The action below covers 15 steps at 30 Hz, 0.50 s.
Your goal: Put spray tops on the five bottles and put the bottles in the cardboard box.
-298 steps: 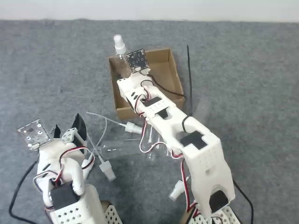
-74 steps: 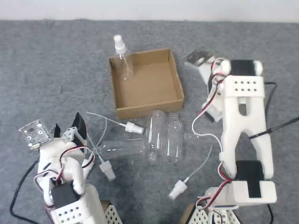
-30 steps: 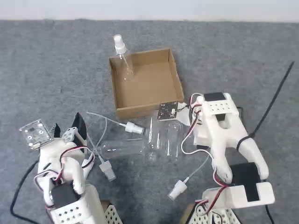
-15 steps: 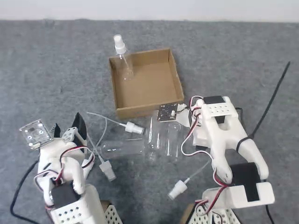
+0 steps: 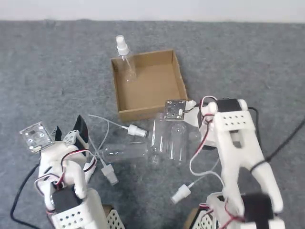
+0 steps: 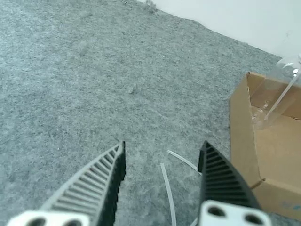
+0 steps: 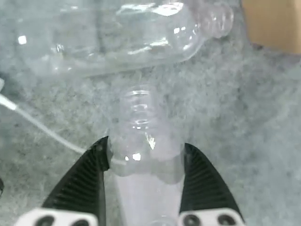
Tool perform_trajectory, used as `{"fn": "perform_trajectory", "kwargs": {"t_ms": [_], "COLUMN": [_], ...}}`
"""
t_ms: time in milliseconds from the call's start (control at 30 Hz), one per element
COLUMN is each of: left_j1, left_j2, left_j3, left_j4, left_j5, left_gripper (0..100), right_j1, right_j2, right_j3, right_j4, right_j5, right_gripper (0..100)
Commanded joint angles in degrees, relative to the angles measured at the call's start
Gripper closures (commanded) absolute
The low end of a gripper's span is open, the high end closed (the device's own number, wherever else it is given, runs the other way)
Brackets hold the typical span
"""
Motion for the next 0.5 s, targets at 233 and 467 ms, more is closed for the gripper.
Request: {"fn": "perform_trajectory", "kwargs": {"t_ms": [233,467], "left_j1": [0.00,0.00], "left_j2": [-1.05,-1.05], "left_j3": [-0.75,-0.75], "left_j4": [-1.85,-1.85], "left_j5": [-0.53,-0.53], "left_gripper": [76,76], "right_j1": [-0.66,-9.98], "right_j2": [-18.59,-24.48], "right_j3": [-1.49,-1.49], "right_j4": [10.77,12.26], "right_j5": [0.35,-15.38], "right_gripper": [99.1,99.1]}}
